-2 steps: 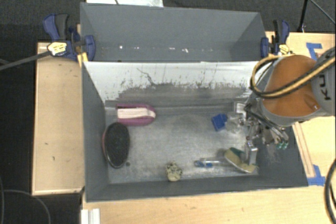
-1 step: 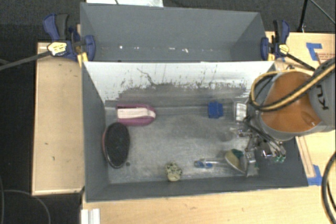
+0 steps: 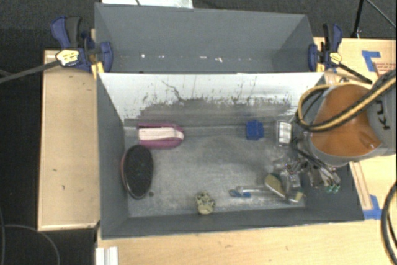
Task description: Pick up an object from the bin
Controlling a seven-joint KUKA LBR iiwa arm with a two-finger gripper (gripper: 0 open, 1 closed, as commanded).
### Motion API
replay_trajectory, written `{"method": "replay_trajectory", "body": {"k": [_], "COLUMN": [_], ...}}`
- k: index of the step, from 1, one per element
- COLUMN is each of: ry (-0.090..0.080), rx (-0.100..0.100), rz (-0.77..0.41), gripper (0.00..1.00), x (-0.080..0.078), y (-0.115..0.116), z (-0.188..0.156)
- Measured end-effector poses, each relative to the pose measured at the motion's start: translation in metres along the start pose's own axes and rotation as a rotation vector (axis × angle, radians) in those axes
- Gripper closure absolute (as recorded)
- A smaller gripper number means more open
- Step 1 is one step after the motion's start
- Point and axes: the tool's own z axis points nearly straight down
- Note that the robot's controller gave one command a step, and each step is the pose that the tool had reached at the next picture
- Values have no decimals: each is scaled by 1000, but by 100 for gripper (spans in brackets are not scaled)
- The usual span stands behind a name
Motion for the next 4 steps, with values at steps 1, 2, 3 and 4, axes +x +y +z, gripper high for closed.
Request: {"method": "replay_trajectory", "body": {"k": [1,2,3,4], "ry": [3,-17,-9,1], "rx": [-5,0,-3,-7], "rz": [-87,-97,-96,-80], "gripper": [100,100,0,0], "x": [-52,-30,-29,17], "y": [-7,-4,-3,-17], "z": [-1,-171,-166,-67]}}
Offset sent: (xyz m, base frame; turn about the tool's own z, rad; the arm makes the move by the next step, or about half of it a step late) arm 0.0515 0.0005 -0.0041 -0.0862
